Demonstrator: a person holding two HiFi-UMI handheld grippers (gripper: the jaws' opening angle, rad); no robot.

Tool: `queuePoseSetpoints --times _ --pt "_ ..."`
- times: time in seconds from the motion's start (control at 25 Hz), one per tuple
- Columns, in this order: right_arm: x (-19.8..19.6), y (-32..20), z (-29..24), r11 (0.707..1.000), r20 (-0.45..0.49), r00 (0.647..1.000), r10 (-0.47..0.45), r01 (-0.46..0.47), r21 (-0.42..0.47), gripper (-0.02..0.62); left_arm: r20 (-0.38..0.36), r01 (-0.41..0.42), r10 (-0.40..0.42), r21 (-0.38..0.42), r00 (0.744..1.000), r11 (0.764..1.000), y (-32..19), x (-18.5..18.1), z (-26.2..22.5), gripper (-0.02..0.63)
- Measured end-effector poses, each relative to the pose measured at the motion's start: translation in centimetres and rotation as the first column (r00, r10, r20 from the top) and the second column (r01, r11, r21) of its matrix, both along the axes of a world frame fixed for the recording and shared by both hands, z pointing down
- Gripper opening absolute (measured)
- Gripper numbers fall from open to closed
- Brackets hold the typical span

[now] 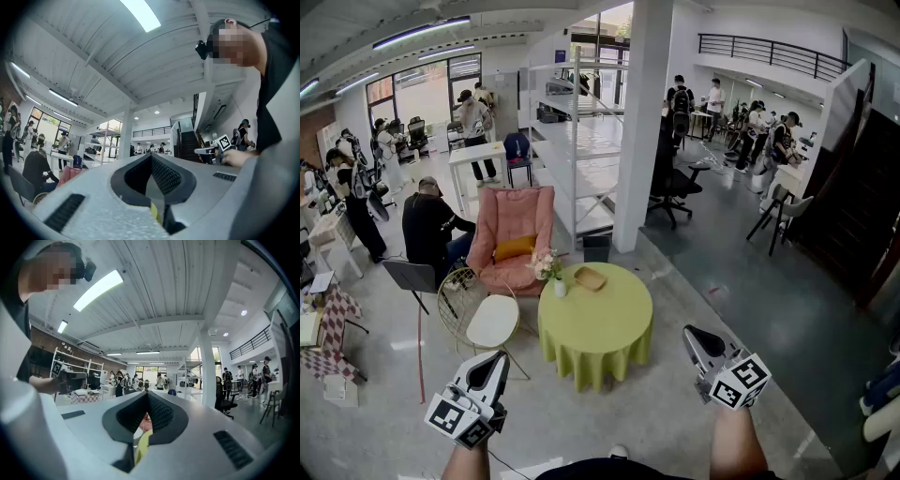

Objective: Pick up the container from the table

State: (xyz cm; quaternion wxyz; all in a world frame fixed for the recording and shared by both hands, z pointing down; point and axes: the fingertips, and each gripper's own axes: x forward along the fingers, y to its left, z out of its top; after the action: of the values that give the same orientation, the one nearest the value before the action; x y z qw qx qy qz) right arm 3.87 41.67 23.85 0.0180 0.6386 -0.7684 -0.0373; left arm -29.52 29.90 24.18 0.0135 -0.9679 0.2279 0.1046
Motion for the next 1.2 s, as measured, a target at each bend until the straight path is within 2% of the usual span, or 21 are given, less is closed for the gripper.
queuePoseSetpoints --times 0.24,0.4,0.68,0.88,0.96,1.08,1.2 --pt "3.7 -2.2 0.8 0.999 -0.006 1.000 -0.024 0.023 -0.033 0.008 -0.003 0.016 -0.016 -0.031 1.000 0.999 -1.7 3.9 0.6 0.018" --pt "6.4 -4.0 1.4 0.998 -0.005 1.000 -0.006 0.006 -0.057 0.008 0.037 0.031 -0.030 -0.026 0.999 0.999 -2.4 6.0 1.2 0.018" --pt "10.4 -6.6 1.7 0.999 0.085 0.996 -0.032 0.035 -0.029 0.008 0.074 0.058 -0.058 0.000 0.996 0.998 -3.9 9.4 1.7 0.018" --pt "13.0 -8.5 2.2 0.998 0.083 0.996 -0.042 0.046 -0.044 0.008 0.125 0.060 -0.055 -0.035 0.991 0.998 -4.9 12.8 2.5 0.018" --pt "14.5 -8.9 2.5 0.998 0.083 0.996 -0.038 0.042 -0.044 0.008 0.122 0.066 -0.062 -0.028 0.991 0.997 -5.2 14.3 2.6 0.018" --pt "16.1 -9.5 2.7 0.999 0.042 0.999 -0.035 0.036 -0.025 0.008 0.115 0.072 -0.069 -0.026 0.991 0.997 -5.6 16.0 2.9 0.018" --pt "16.7 -9.7 2.7 0.999 0.007 0.999 -0.036 0.036 -0.019 0.008 0.142 0.052 -0.046 -0.043 0.989 0.998 -5.3 17.7 3.2 0.018"
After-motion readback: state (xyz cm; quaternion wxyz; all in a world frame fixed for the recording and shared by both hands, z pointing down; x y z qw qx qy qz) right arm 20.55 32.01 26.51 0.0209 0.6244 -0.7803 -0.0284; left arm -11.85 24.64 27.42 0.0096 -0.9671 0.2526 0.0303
